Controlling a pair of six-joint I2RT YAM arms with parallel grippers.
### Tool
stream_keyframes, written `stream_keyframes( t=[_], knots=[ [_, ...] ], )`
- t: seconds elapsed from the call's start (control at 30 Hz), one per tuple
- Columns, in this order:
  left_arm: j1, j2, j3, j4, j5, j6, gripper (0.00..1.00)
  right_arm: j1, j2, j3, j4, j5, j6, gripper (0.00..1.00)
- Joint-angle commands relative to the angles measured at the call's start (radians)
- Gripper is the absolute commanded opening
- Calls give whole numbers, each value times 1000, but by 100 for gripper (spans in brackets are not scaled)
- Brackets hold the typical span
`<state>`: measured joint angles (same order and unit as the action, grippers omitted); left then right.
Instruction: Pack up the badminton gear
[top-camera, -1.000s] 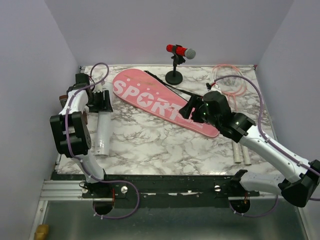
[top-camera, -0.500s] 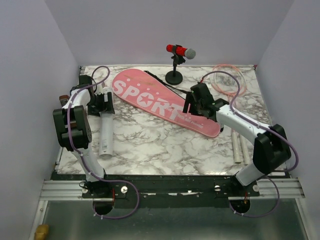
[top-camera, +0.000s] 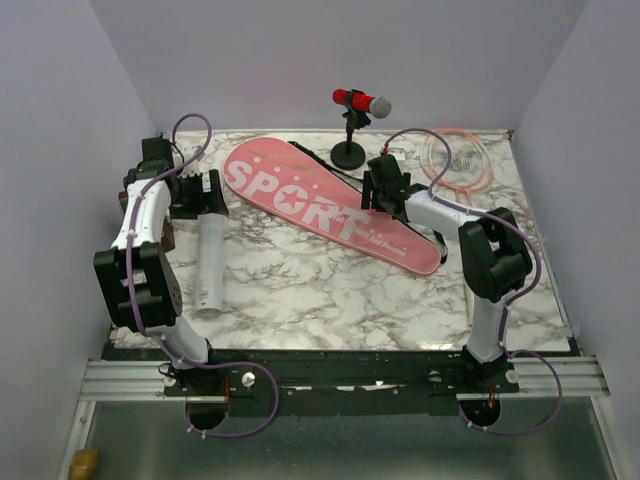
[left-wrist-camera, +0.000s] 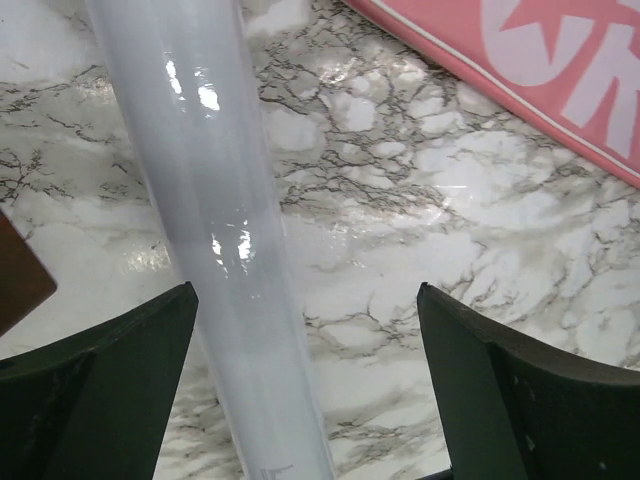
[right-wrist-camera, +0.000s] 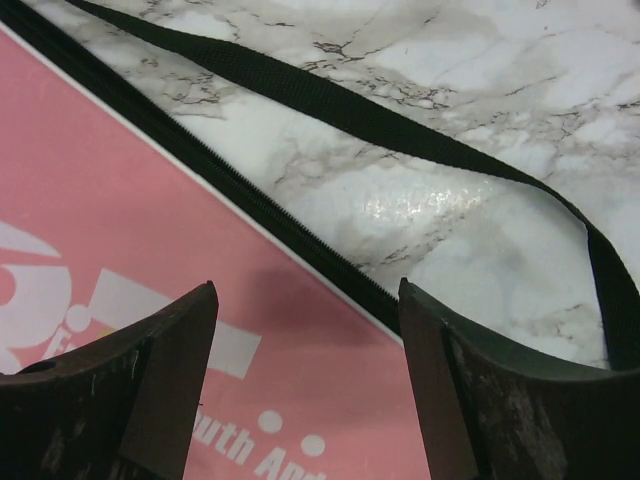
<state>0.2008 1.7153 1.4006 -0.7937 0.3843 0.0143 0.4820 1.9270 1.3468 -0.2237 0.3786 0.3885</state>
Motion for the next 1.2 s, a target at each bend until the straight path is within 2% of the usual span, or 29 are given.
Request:
stream_keyframes(
  t=[0.0,0.3,0.43,0.77,0.9,1.1,1.17],
  knots=[
    [-1,-118,23,-64,88,-10,99,-19,85,26,86,60,-79,80],
    [-75,-240,-12,-65,57,-19,99,-20,101,-24,63,5,-33,66],
    [-87,-266,-23,-61,56,-19,99,-22,46,-90,52,-61,12,50],
    [-132,-312,-45,-47,42,-19,94,-20,-213,-409,110,-243,205,10],
    [-156,-319,-45,-45,38,-19,94,21,-321,-530,118,-291,272,4],
    [-227,-345,-81,5,30,-19,95,246,-463,-646,96,-313,397,2],
    [-260,-333,-78,1,12,-19,95,285,-506,-649,86,-325,427,3]
  ],
)
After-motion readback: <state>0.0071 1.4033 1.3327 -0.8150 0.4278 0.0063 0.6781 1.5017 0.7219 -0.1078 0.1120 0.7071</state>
